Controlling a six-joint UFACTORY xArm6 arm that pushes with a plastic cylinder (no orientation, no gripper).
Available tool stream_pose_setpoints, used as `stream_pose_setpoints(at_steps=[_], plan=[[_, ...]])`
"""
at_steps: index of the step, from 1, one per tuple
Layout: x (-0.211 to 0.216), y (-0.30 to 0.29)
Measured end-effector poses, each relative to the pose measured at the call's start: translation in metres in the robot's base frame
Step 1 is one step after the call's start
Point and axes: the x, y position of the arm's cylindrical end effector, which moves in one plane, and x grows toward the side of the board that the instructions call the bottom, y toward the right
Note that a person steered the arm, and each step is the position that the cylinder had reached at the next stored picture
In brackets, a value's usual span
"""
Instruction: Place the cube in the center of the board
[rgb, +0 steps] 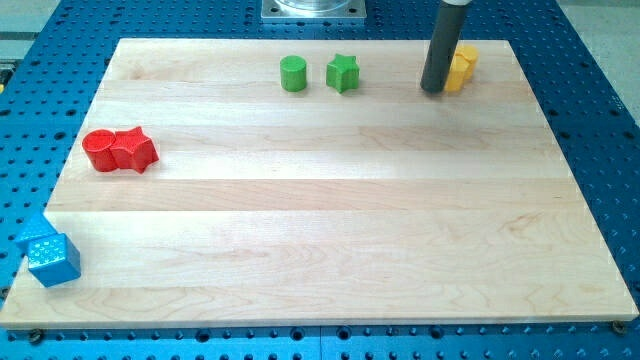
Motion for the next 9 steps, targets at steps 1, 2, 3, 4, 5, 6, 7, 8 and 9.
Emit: stream_pose_setpoints(at_steps=[1,2,3,4,5,6,7,8,9], plan=[[0.035,-0.066],[0.081,-0.147],[0.156,-0.191],[0.253,-0.216],[0.298,-0.327],[0.314,-0.419],[0.303,-0.431],[0.279,-0.411],[0.264,-0.368]])
